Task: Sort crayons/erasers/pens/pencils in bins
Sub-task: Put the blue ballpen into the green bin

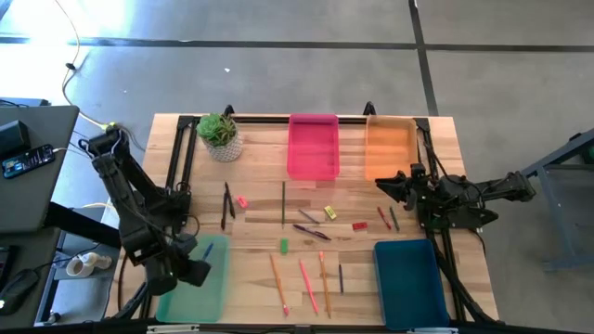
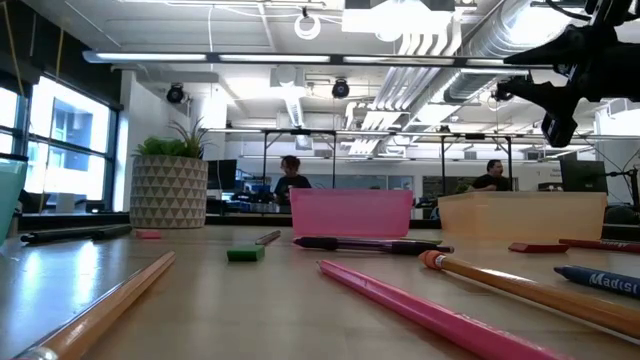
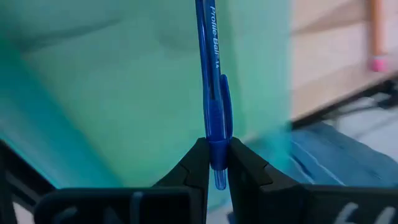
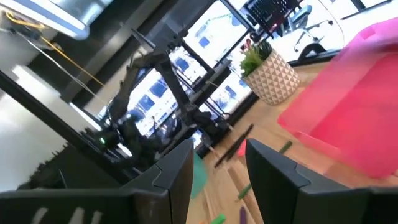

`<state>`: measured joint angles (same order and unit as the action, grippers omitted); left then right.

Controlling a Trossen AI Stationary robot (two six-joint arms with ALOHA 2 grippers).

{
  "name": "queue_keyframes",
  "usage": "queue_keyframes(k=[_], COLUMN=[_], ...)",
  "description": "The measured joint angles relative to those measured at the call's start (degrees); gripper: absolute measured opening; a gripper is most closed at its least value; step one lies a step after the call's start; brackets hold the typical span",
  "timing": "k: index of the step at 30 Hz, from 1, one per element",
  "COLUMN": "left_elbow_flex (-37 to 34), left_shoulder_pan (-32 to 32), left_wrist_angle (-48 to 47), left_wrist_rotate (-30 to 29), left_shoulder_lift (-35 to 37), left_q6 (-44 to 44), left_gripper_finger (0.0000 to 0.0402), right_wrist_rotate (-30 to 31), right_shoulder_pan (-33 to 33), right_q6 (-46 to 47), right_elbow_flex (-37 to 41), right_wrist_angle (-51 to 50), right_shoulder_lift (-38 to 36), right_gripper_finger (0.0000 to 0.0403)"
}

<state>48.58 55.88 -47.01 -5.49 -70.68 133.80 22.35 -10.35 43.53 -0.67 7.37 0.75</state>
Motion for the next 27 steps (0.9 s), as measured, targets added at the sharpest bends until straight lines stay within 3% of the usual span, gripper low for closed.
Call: queue_keyframes(k=[14,20,27], left_elbow_flex=[-0.1,-0.2,-0.2], left_shoulder_pan=[-1.9,-3.4,-3.8], left_wrist_angle=[0.2,0.1,0.1], left_wrist_rotate=[4.9,6.1,6.1], left_shoulder_lift=[-13.2,-14.0,-14.0], left_q6=[-0.5,-2.4,-3.2], left_gripper_finger=[0.0023,0.0031,0.0072], right_wrist_rotate=[0.5,-1.4,-4.3], right_shoulder_pan=[0.0,0.0,0.0], right_q6=[0.0,-0.5,0.0], right_elbow_flex=[-2.9,-10.0,-19.1], right_wrist_angle=[3.5,-7.1,-20.4], right_shoulder_lift=[1.4,7.3,17.9], right_gripper_finger=[0.0139,0.0139,0.0139])
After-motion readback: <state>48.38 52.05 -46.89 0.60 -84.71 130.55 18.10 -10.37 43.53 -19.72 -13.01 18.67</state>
